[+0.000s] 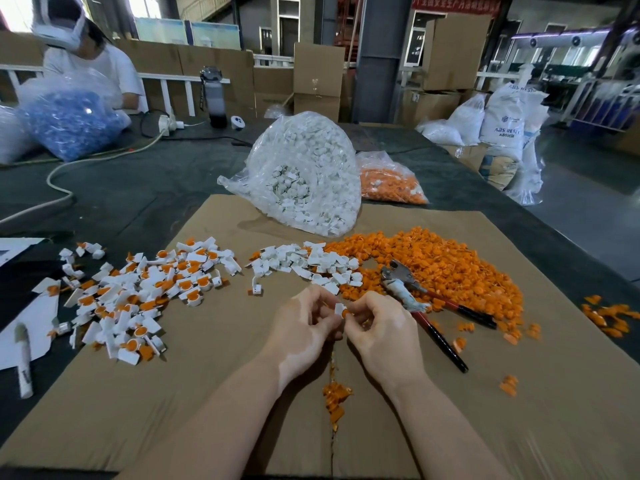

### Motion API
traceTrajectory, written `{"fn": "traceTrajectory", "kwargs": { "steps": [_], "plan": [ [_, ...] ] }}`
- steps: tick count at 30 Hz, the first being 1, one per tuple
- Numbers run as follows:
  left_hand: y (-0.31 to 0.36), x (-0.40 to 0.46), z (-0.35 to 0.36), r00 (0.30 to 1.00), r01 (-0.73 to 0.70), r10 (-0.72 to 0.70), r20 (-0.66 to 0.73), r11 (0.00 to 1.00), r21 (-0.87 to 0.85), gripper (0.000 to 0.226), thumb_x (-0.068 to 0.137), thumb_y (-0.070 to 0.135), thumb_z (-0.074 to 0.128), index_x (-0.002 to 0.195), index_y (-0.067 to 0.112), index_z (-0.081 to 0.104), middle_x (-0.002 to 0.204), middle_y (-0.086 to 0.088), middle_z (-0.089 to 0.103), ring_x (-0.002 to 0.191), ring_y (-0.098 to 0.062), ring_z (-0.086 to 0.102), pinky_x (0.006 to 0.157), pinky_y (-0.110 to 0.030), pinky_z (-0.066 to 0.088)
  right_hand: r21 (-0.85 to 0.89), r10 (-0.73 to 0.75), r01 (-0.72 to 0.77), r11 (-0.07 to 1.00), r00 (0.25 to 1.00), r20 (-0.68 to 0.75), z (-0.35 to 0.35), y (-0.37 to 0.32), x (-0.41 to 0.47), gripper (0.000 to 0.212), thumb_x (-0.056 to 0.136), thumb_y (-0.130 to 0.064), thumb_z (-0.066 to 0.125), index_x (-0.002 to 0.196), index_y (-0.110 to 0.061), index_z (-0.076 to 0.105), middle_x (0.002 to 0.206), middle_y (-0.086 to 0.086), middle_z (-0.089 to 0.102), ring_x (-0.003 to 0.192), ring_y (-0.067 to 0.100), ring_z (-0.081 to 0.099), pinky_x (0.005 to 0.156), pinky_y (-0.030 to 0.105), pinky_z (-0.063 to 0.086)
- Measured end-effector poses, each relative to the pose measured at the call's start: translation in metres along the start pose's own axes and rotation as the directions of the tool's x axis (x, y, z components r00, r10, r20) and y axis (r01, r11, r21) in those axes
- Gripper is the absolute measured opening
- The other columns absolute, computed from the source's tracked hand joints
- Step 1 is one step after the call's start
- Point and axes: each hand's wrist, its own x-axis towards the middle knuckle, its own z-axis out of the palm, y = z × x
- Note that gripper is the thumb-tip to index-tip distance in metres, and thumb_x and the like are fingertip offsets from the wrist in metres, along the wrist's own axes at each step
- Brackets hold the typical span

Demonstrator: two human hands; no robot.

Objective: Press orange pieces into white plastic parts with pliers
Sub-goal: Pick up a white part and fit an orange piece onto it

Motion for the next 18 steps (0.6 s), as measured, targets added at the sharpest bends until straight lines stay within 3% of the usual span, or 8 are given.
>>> {"fn": "traceTrajectory", "kwargs": {
  "steps": [3,6,9,13,18],
  "plan": [
    [0.0005,0.0014,-0.0003,1.0,0.026,-0.027,-0.009,0.999,-0.038,0.018,0.087,-0.001,0.059,0.087,0.016,0.055,0.072,-0.01,0.058,0.062,-0.014,0.063,0.068,-0.027,0.054,0.013,0.006,-0.007,1.0,1.0,0.017,0.0002,0.0013,0.001,0.004,0.079,-0.009,0.069,0.08,-0.012,0.068,0.073,-0.007,0.059,0.074,0.01,0.053,0.062,0.011,0.036],
    [0.0027,0.0025,-0.0017,0.999,0.043,-0.047,-0.027,0.992,-0.116,0.021,0.089,-0.003,0.056,0.092,0.017,0.054,0.069,-0.007,0.056,0.061,-0.012,0.062,0.068,-0.024,0.054,0.109,0.043,-0.043,0.993,0.999,0.002,-0.0004,0.0014,0.0011,0.008,0.082,-0.016,0.068,0.09,-0.018,0.069,0.08,-0.008,0.062,0.077,0.007,0.054,0.068,0.021,0.045],
    [0.0038,0.0019,-0.0033,0.998,0.056,-0.063,-0.029,0.976,-0.211,0.025,0.089,-0.006,0.053,0.097,0.018,0.056,0.066,-0.005,0.051,0.063,-0.015,0.061,0.074,-0.034,0.054,0.127,0.013,-0.008,0.992,0.999,-0.04,-0.002,-0.0008,0.0017,0.018,0.081,-0.013,0.069,0.098,-0.016,0.069,0.082,-0.011,0.06,0.08,0.011,0.054,0.071,0.028,0.048],
    [0.0032,0.0015,-0.0048,0.999,0.048,-0.05,-0.009,0.978,-0.202,0.023,0.089,-0.004,0.053,0.097,0.016,0.059,0.062,-0.002,0.054,0.061,-0.011,0.061,0.067,-0.024,0.054,0.109,-0.046,0.044,0.993,0.999,0.009,-0.0035,-0.0025,0.003,0.029,0.08,-0.01,0.071,0.107,-0.02,0.069,0.082,-0.016,0.051,0.083,0.01,0.05,0.074,0.025,0.045],
    [0.0026,0.0016,-0.0037,0.998,0.052,-0.059,-0.023,0.972,-0.229,0.022,0.087,-0.007,0.055,0.092,0.014,0.06,0.062,-0.006,0.054,0.061,-0.014,0.059,0.062,-0.02,0.052,0.126,-0.048,0.042,0.991,0.998,0.045,-0.0047,-0.0032,0.0032,0.023,0.084,-0.012,0.067,0.105,-0.021,0.07,0.085,-0.008,0.054,0.087,0.013,0.052,0.075,0.032,0.048]
  ]
}}
